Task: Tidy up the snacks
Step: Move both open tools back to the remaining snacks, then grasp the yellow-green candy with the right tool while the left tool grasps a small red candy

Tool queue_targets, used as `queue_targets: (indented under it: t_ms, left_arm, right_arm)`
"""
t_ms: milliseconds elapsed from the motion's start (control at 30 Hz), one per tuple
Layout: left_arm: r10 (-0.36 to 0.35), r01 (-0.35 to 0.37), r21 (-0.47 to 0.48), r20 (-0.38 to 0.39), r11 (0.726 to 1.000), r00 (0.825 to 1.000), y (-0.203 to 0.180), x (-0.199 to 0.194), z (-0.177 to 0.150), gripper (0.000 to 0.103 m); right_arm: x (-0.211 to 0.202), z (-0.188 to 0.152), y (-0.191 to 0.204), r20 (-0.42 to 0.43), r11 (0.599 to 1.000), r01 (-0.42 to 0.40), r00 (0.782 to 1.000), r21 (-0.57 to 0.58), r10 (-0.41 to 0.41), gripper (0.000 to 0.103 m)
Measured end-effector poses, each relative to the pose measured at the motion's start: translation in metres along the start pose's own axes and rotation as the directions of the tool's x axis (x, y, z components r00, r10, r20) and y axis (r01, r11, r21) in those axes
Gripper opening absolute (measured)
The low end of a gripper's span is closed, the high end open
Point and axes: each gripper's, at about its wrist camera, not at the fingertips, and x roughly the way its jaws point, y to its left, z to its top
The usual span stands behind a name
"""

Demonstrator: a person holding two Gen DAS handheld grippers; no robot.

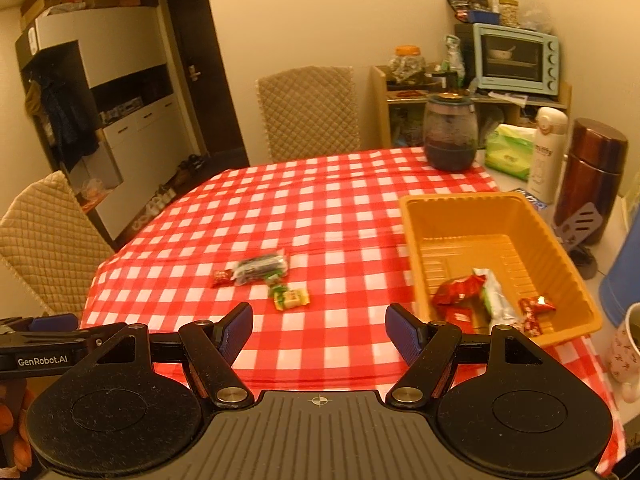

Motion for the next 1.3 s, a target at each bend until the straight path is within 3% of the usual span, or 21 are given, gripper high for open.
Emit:
queue_targets:
  t_ms: [500, 933, 1067, 1300]
  left_arm:
    - [0.022, -0.021, 0.008, -0.031, 1.0, 0.999, 0.028, 0.065, 0.021, 0.096]
    - [0.0, 0.002, 0.039, -0.057, 0.999, 0.998, 0.046, 0.134, 0.026, 0.096]
    - [-0.012, 0.014, 0.036, -0.056, 0.999, 0.998, 0.05, 0.148, 0.025, 0.096]
    - [-0.026, 0.027, 0.024, -0.067, 0.999, 0.997, 0.051, 0.164, 0.021, 0.096]
  right_arm:
    - [0.103, -0.008, 0.017, -0.039, 0.997, -0.048, 0.998, -0.055, 0.046, 0.073]
    - [0.197, -0.011, 0.023, -0.083, 0.993, -0.038, 0.996, -0.108, 0.029, 0.072]
    - [0.218, -0.015, 0.023, -0.111, 0.991, -0.034, 0.994, -0.129, 0.019, 0.059]
    - [0.238, -0.025, 0.023, -0.108, 0.982, -0.007, 0.994, -0.188, -0.014, 0.056]
